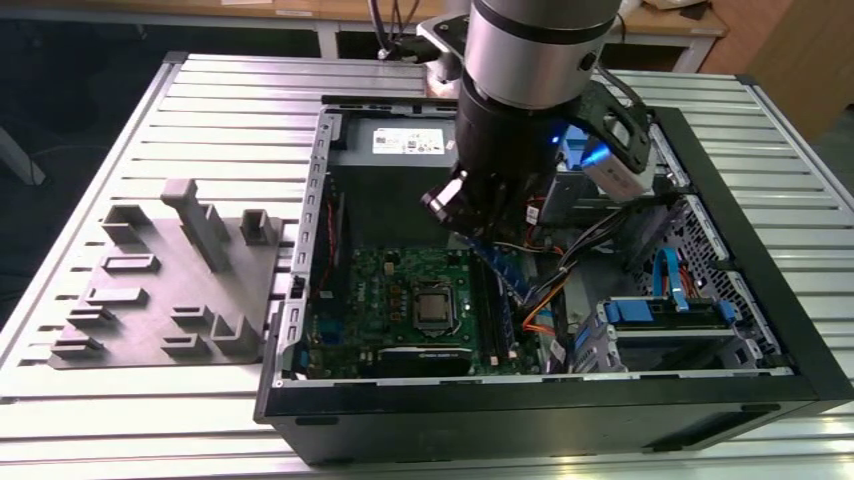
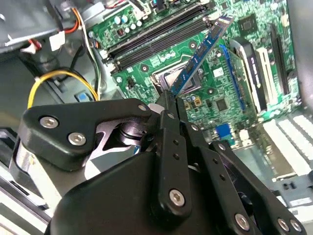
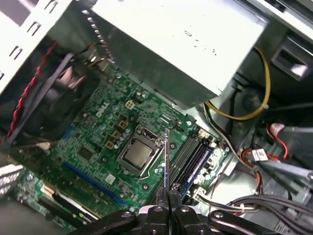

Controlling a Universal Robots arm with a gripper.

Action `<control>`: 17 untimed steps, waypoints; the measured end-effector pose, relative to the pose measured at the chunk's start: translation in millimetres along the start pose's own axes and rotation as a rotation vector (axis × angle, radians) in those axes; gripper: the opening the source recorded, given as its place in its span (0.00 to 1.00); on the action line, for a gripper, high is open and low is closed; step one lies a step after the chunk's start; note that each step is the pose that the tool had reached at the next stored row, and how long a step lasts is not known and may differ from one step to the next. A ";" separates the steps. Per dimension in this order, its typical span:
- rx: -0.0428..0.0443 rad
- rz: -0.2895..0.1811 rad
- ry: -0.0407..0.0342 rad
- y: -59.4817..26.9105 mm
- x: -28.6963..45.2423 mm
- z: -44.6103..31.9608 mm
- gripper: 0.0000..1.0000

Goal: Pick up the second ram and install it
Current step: 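Insert the second ram into the second slot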

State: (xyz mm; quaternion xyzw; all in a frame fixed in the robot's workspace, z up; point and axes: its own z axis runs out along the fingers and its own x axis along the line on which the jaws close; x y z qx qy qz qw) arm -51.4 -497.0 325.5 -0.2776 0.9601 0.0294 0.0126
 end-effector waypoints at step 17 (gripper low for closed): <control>0.0125 0.308 -0.0153 -0.1 0.1 2.6 0.10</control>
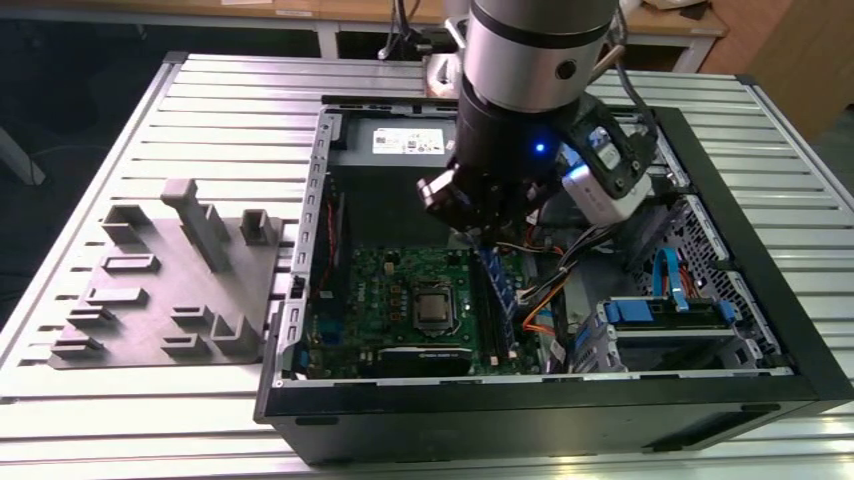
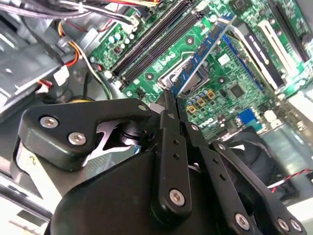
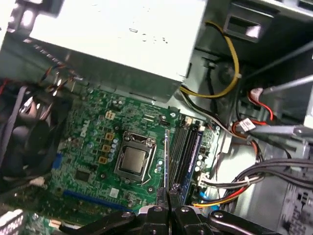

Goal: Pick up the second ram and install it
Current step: 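Insert the second ram into the second slot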

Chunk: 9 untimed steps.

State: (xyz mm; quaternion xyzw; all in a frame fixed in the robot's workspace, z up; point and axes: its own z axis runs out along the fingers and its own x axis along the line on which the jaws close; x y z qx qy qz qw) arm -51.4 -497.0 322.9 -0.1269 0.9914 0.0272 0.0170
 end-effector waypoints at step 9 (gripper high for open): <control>0.0067 0.163 -0.0080 -0.1 0.0 1.4 0.10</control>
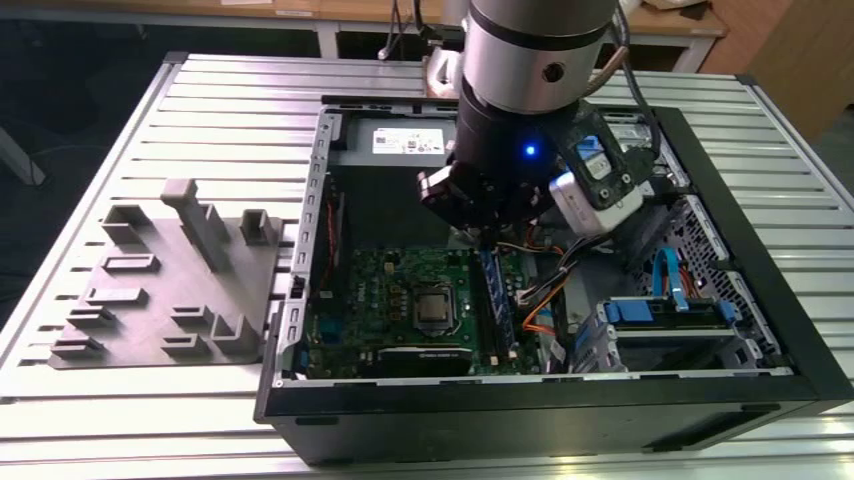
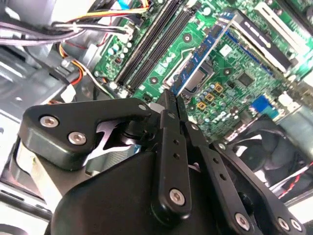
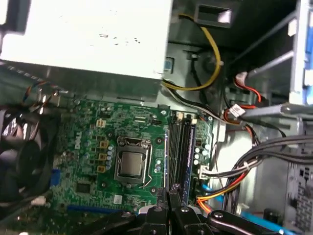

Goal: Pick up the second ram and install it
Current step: 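Insert the second ram into the second slot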

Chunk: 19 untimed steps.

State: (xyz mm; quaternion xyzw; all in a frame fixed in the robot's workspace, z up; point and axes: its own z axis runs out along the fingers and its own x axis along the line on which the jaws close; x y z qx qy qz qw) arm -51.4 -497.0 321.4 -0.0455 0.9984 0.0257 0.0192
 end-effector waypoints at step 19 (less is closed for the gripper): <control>0.0042 0.099 -0.0048 -1.1 -5.5 11.4 0.10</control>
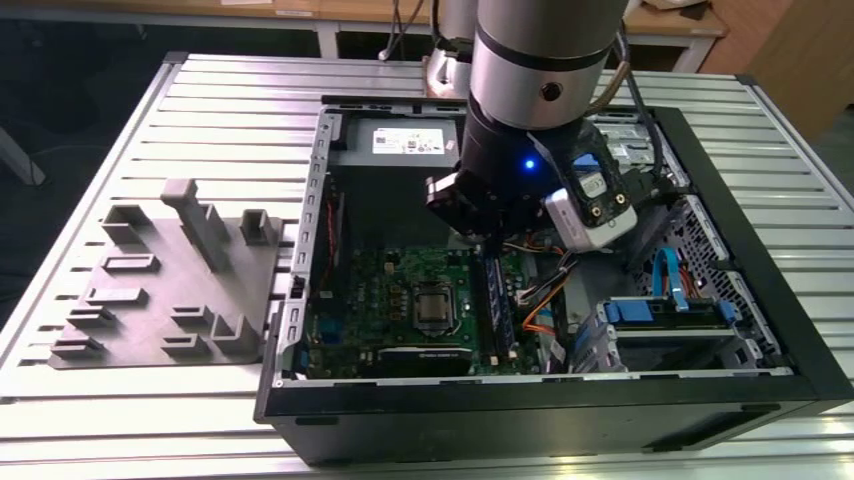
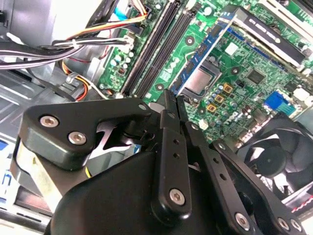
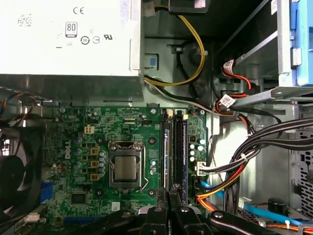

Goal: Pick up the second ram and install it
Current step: 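Insert the second ram into the second slot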

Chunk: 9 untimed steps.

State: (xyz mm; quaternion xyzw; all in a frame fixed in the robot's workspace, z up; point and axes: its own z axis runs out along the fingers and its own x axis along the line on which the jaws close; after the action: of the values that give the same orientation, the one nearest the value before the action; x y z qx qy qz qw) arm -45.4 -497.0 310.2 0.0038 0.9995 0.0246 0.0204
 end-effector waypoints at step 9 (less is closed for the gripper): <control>0.0002 -0.001 -0.0001 -0.1 -2.1 6.2 0.10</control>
State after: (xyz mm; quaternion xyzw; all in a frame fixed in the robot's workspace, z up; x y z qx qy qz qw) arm -43.0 -496.8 304.1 0.0034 0.9995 0.0245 0.0204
